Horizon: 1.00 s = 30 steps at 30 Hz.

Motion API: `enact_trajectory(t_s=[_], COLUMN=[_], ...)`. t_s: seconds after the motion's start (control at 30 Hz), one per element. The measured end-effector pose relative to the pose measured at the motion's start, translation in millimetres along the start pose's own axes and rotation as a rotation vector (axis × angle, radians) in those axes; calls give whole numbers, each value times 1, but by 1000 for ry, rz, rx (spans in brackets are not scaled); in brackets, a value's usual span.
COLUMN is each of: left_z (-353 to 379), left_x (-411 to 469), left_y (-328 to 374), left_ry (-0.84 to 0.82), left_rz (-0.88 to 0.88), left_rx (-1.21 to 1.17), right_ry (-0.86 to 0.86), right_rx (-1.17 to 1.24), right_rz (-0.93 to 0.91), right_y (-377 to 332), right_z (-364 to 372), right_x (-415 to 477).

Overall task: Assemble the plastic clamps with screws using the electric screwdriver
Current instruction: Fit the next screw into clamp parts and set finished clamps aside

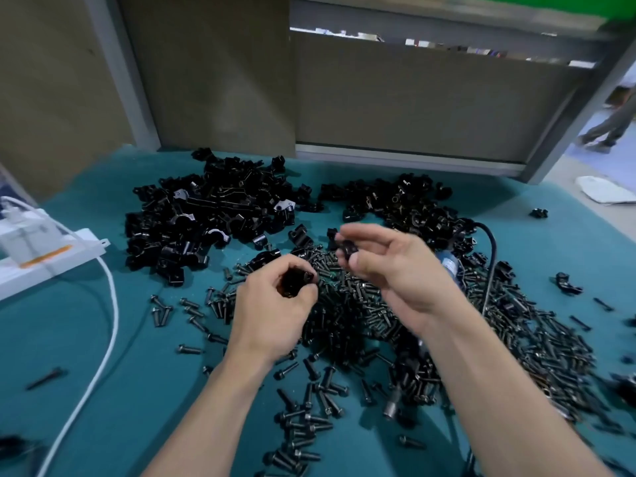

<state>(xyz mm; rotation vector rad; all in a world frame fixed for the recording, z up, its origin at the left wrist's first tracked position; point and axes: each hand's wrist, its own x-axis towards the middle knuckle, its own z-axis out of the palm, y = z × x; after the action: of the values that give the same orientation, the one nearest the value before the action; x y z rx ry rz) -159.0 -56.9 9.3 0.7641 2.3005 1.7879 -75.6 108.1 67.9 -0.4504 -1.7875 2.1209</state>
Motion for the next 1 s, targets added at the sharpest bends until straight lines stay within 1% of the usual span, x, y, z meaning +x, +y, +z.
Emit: enact_trajectory(t_s=[0.07,0.2,0.33,0.57,0.63,0.7,0.77,0.83,0.9,1.0], left_z=[1,2,4,5,6,6,4,2,2,4], left_x=[-5,-8,-7,-4,-4,-3,-1,-1,-1,0], left_y=[6,11,8,1,-2,-4,-6,-5,-3,-2], left_ry=[-24,-108,-57,17,37,67,97,105,82,63], left_rz=[50,75,90,106,72,12,-35,-56,-62,-60], left_rx=[-49,-147,-124,-31,24,83,92,86,110,145], right_ry=[-55,-72,-83,-12,47,142,218,246,195,18], right_rx=[87,34,-71,-242,-393,-601,-784,-962,-1206,-1599], right_rz=[27,-24,-56,-38,-34,-59,-79,-53,40,162], right_y=[10,21,21,24,24,18,7,-3,-9,-12], right_z=[1,-3,-4,1,0,-6,-16,-30,-44,-64], right_x=[-20,-39,-44,-45,-42,-34,-19,5,38,81])
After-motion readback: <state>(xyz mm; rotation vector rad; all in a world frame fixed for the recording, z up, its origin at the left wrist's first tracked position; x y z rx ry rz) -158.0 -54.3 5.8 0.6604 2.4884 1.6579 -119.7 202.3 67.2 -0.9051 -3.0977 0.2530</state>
